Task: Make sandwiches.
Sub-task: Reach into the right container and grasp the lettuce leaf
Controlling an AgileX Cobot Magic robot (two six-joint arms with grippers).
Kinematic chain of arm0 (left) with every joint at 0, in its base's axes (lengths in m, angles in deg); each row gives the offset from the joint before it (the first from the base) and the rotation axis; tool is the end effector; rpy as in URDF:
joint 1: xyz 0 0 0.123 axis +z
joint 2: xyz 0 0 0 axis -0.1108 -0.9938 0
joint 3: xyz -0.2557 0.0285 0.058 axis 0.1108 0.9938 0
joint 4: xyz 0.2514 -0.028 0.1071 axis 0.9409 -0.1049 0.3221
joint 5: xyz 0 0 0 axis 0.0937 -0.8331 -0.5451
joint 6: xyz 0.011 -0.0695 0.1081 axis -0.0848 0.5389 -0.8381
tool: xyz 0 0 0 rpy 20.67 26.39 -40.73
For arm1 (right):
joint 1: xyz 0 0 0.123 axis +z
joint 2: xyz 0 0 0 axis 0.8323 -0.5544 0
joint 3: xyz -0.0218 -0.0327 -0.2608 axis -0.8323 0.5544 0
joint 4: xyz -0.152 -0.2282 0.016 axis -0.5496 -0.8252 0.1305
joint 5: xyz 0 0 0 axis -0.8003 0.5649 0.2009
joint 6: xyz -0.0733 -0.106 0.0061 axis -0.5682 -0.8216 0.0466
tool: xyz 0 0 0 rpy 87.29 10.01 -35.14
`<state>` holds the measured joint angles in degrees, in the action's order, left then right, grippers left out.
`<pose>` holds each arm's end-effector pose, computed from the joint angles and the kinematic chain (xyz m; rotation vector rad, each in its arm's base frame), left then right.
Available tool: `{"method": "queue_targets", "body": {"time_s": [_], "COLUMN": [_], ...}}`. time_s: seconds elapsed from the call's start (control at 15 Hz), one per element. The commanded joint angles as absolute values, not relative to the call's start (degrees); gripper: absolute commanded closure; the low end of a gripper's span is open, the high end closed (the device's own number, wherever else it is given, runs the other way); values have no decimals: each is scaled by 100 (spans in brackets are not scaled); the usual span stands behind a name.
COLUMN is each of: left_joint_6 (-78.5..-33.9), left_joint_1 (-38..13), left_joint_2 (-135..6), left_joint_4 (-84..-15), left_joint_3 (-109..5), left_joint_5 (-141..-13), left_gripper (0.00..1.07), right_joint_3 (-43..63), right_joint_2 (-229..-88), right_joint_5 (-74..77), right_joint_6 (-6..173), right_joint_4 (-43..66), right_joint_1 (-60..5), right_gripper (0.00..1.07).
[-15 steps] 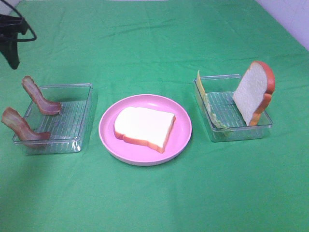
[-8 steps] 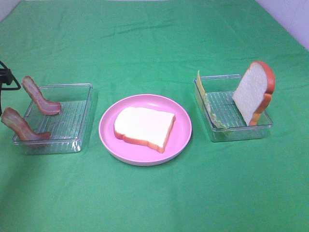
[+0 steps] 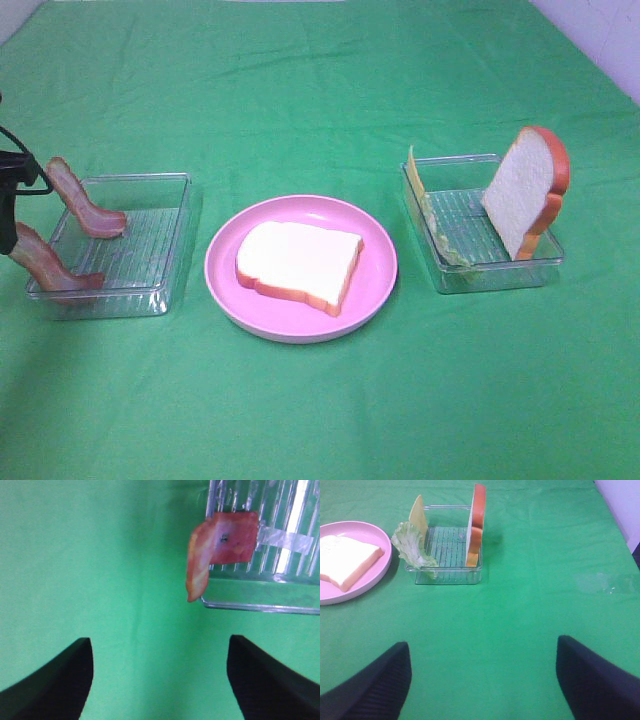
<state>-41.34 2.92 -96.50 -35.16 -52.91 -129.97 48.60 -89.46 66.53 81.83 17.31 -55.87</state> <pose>0.3460 -0.0208 0.1463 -0.2087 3.1128 -0.0045 0.0678 0.0117 0.2727 -0.1317 2.0370 0.0503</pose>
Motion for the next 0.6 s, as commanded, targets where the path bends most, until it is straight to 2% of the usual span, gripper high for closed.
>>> {"method": "queue_targets", "body": {"time_s": [0.07,0.33,0.6], "left_joint_6": [-4340,-4335,-4335], "left_joint_1": [304,292,287], "left_joint_2": [-9352,-8475,-7232], "left_joint_4": [-3516,-3516,-3625], "left_joint_3": [-5251,-5108,-4409], "left_joint_5": [-13404,-13599,-13605], "left_gripper": [36,36,36], "right_joint_3": [4871,4871,4871], "right_joint_2": [-8877,-8877,-8877], "right_joint_5": [6584,6584,6584], "right_joint_6": [8155,8155,8155], "right_joint_4": [1731,1731,1731], "right_joint_1": [-5622,-5622,-5622], "right_gripper": [32,32,32]}}
